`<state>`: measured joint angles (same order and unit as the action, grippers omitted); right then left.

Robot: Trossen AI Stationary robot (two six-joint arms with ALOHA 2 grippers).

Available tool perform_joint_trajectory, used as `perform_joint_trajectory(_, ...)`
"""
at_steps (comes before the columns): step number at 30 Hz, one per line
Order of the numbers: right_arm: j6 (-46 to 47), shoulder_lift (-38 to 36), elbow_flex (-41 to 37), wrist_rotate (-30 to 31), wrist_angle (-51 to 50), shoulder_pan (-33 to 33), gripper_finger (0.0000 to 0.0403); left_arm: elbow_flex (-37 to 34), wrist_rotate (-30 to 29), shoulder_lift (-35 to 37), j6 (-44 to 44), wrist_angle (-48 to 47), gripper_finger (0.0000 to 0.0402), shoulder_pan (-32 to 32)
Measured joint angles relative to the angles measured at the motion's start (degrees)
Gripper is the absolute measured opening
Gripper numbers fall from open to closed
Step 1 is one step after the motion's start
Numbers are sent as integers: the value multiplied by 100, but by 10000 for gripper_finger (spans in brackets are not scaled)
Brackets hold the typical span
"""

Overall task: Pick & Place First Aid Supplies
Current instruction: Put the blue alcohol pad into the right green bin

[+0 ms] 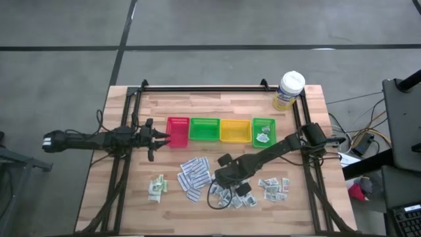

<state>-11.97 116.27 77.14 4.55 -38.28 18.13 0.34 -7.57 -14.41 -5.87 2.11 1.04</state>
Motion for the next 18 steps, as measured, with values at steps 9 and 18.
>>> perform_joint_trajectory(9,251,-33,-6,420,-448,0,9,0,0,0,-9,0,113,0)
perform_joint_trajectory(18,740,-587,-24,466,-1069,2,8,0,1,-3,-9,0,113,-1)
